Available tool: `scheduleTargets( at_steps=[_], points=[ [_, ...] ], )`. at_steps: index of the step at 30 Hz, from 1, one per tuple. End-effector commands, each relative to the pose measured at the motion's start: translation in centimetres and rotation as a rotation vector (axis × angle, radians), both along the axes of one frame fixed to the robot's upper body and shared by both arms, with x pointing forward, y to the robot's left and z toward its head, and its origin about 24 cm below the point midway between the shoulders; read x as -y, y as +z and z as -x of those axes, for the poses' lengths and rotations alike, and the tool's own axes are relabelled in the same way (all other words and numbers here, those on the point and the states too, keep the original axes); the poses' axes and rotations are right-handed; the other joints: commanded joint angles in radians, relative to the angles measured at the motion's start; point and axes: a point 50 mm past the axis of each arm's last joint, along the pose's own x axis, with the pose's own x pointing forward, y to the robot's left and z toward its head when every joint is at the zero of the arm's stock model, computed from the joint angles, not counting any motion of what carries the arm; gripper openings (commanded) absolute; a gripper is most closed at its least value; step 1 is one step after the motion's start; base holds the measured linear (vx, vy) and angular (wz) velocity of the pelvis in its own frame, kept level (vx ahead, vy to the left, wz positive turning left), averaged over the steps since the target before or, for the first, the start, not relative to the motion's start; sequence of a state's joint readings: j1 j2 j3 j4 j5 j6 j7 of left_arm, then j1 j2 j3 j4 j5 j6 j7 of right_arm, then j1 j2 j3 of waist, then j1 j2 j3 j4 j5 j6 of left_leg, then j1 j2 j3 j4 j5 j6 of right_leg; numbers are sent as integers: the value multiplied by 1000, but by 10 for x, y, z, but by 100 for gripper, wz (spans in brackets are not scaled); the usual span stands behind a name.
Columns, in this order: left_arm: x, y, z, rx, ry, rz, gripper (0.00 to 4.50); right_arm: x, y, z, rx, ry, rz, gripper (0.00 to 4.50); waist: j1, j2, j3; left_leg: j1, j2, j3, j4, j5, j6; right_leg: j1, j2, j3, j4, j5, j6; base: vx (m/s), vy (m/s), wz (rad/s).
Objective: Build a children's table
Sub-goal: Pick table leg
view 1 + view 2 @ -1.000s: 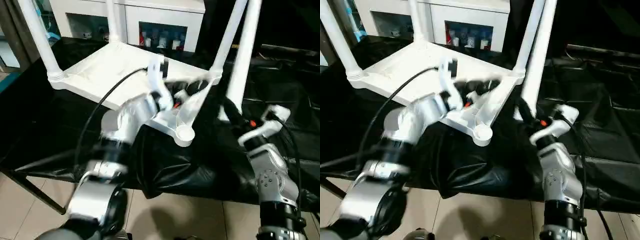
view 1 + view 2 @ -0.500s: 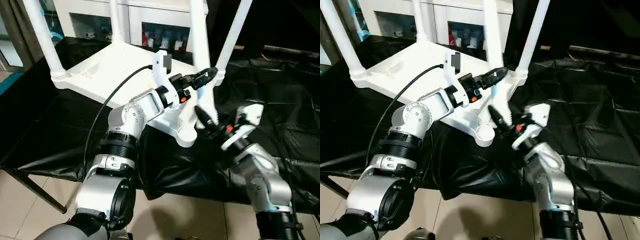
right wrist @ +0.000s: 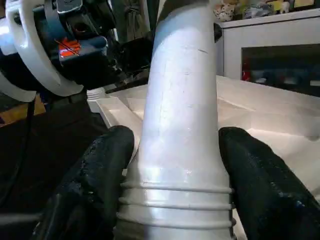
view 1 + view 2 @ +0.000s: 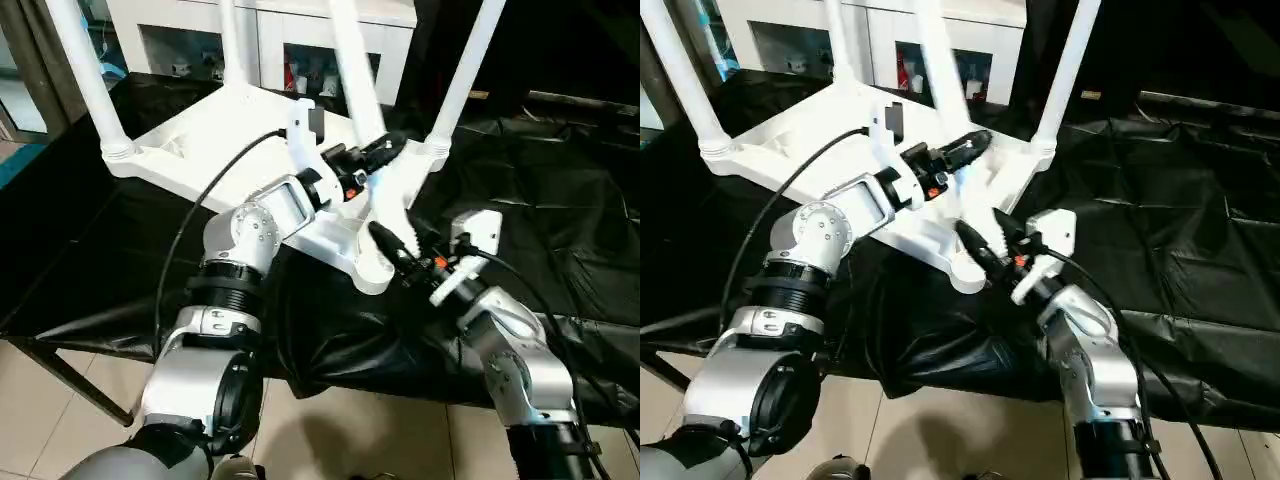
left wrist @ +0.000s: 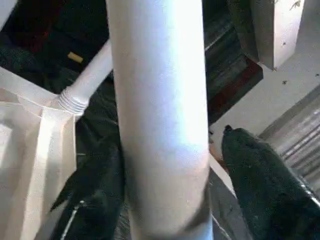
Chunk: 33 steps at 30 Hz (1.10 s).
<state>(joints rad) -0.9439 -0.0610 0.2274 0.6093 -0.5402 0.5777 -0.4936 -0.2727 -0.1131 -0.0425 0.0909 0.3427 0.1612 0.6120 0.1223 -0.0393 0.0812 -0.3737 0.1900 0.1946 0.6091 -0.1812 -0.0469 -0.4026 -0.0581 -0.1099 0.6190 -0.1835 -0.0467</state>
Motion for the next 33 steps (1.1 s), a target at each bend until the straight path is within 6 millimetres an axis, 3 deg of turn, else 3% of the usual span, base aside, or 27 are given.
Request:
scheduleTargets(
  at_steps=[1,5,6,8,10,11,16,18,19,21,24,26,28,33],
  points=[
    [2,3,-1,20,13,-29,286,1,4,-2,25,1,9,263,5,-9,-88,9,47,-29,-61,-78,87,68,-106,69,-81,-162,-136,0,0,0],
    [-2,6,-4,36,37,-34,258,1,6,-4,31,7,16,263,6,-6,-90,8,48,-29,-61,-73,87,69,-107,69,-77,-139,-144,0,0,0],
    [-4,8,-5,40,44,-31,258,1,7,-5,36,6,24,263,8,4,-90,9,48,-31,-61,-75,84,69,-108,69,-76,-138,-147,0,0,0],
    [-8,11,-6,50,55,-29,235,2,7,-7,42,6,32,263,5,1,-91,9,48,-30,-61,-82,79,69,-106,68,-77,-131,-152,0,0,0],
    [-9,12,-6,62,56,-39,211,1,9,-9,49,5,49,263,6,5,-91,10,49,-30,-61,-83,75,69,-107,69,-76,-118,-160,0,0,0],
    [-10,13,-7,67,63,-47,205,1,9,-8,42,20,40,319,6,4,-91,11,49,-31,-61,-85,75,70,-106,69,-76,-112,-165,0,0,0],
    [-13,17,-8,92,78,-74,197,-2,13,-6,5,96,16,354,8,4,-92,12,52,-31,-61,-81,85,71,-106,69,-72,-91,-170,0,0,0],
    [-20,22,-10,120,87,-109,195,10,24,-5,-44,146,-12,374,12,-4,-92,13,50,-31,-61,-71,88,76,-106,70,-71,-94,-167,0,0,0],
    [-20,23,-11,124,87,-113,195,12,26,-5,-55,157,-21,376,13,-1,-91,13,52,-31,-60,-71,90,73,-106,70,-72,-103,-161,0,0,0],
    [-23,26,-11,137,84,-126,193,21,38,-6,-129,218,-99,376,15,-8,-91,13,49,-30,-61,-68,93,75,-104,70,-73,-120,-153,0,0,0],
    [-25,29,-11,151,74,-139,193,29,50,-10,-182,258,-171,376,22,-6,-93,13,49,-28,-58,-58,84,71,-105,69,-74,-140,-145,0,0,0],
    [-25,31,-10,164,54,-146,193,33,61,-21,-231,263,-174,376,25,-7,-94,14,49,-27,-57,-49,76,69,-105,69,-73,-130,-148,0,0,0],
    [-24,31,-8,169,39,-149,193,33,63,-25,-261,268,-151,376,24,-11,-95,12,49,-26,-56,-30,66,67,-106,69,-67,-107,-159,0,0,0],
    [-19,31,-4,180,3,-150,193,27,57,-27,-356,324,-31,376,29,-11,-97,10,49,-26,-54,-13,63,71,-108,69,-63,-78,-161,0,0,0]
  ],
)
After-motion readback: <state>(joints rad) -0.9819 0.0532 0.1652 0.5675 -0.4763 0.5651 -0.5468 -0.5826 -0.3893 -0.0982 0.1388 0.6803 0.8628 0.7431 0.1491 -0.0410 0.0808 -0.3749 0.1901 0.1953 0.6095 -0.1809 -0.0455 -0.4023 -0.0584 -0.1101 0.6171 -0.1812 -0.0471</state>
